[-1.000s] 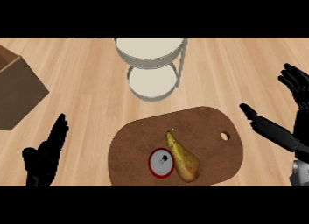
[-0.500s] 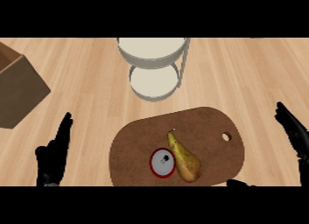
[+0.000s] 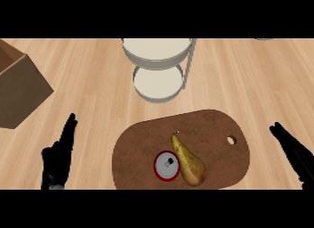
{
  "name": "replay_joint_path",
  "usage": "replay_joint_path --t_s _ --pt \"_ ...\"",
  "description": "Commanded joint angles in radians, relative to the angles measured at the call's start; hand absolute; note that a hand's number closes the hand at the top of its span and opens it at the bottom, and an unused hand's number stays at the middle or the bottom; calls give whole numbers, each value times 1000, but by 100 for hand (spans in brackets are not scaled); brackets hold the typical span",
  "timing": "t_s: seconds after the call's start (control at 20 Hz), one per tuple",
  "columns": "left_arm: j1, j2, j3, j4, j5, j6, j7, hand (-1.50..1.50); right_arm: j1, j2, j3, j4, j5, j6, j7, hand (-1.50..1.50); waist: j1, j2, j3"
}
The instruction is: Pick the pear from the cutting board and place it in the tiered basket
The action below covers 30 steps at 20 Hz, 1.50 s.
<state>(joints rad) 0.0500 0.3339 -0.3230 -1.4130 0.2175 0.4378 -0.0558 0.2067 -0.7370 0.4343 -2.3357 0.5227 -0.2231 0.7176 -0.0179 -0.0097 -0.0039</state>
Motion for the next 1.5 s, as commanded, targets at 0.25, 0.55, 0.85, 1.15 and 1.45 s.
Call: replay_joint_path --t_s 0.25,0.55,0.85,1.15,1.45 --pt "3 22 10 26 19 -54 41 0 -229 81 222 -42 328 164 444 -150 28 4 -3" --pt "-56 -23 7 69 5 -41 59 0 -358 250 412 104 504 312 569 -150 15 6 -2" --pt "-14 -21 3 34 -9 -32 53 0 -356 408 459 229 590 441 652 -150 19 6 1" --pt "-33 -8 24 38 -7 -59 61 0 -416 640 441 397 629 493 640 -150 24 10 2" --pt "0 -23 33 63 -14 -56 32 0 -388 731 409 507 673 550 604 -150 20 11 2"
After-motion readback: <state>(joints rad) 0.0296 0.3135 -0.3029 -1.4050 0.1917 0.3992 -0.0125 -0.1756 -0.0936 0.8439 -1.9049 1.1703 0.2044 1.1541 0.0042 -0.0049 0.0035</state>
